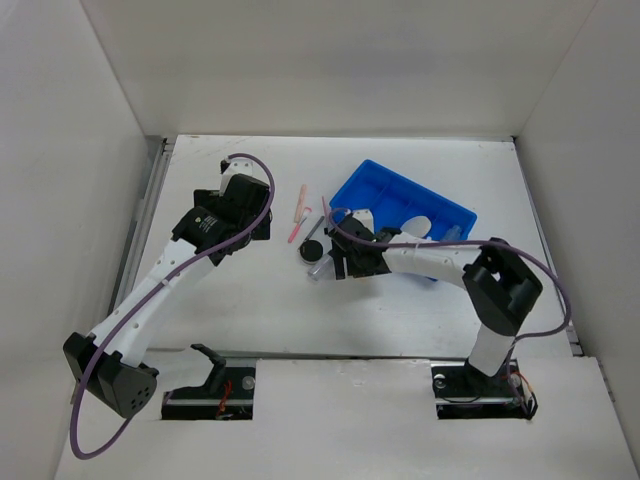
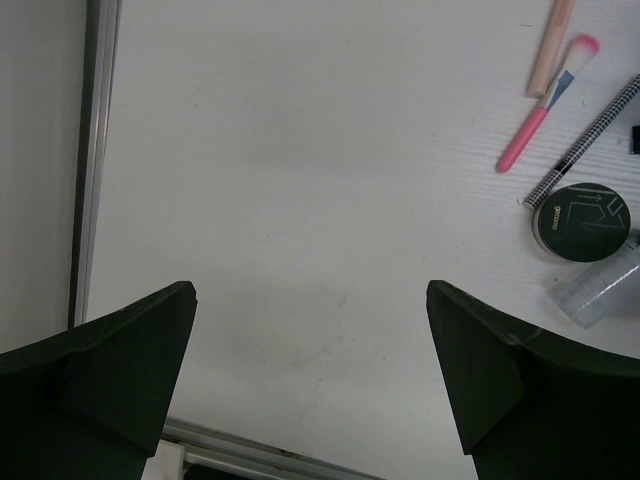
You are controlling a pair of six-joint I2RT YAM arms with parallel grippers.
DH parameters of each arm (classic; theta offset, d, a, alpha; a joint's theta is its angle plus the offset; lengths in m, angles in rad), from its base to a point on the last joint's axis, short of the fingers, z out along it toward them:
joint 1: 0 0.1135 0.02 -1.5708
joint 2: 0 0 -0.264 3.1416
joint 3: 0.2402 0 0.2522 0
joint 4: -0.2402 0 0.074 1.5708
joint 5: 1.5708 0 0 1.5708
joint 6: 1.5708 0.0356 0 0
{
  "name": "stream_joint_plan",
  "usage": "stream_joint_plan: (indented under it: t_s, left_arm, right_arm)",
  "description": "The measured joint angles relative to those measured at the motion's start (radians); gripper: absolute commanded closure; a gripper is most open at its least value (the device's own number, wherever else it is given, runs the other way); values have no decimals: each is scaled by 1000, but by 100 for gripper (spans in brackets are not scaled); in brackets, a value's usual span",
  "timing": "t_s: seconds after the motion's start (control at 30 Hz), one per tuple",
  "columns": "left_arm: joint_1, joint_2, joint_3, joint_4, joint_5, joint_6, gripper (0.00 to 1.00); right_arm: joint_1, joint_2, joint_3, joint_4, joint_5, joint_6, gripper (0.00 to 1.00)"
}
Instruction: Organize the makeup
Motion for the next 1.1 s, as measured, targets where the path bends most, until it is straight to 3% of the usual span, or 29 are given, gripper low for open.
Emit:
stream_joint_plan:
  t_s: [0.17, 0.33, 0.37, 0.6, 0.73, 0.9, 1.1]
  left_arm:
    - [0, 0, 0, -1, -1, 0, 0]
    - [0, 0, 0, -1, -2, 0, 0]
    - [0, 0, 0, -1, -2, 0, 0]
    - [0, 0, 0, -1, -4, 0, 0]
    - [0, 1, 0, 1, 3, 0, 0]
    - [0, 21, 9, 2, 28, 0, 0]
    - [0, 40, 10, -6, 54, 1, 0]
  right_arm:
    - [0, 55, 6, 7, 24, -12, 35]
    - [0, 57, 26, 12, 49, -5, 76]
    - [0, 55, 33, 9, 53, 0, 79]
    - [-11, -156, 82, -71, 137, 33, 79]
    - [-133, -267, 132, -81, 171, 60, 79]
    - [-344, -240, 143, -90, 168, 79, 78]
    - [-429, -147, 144, -101, 145, 80, 70]
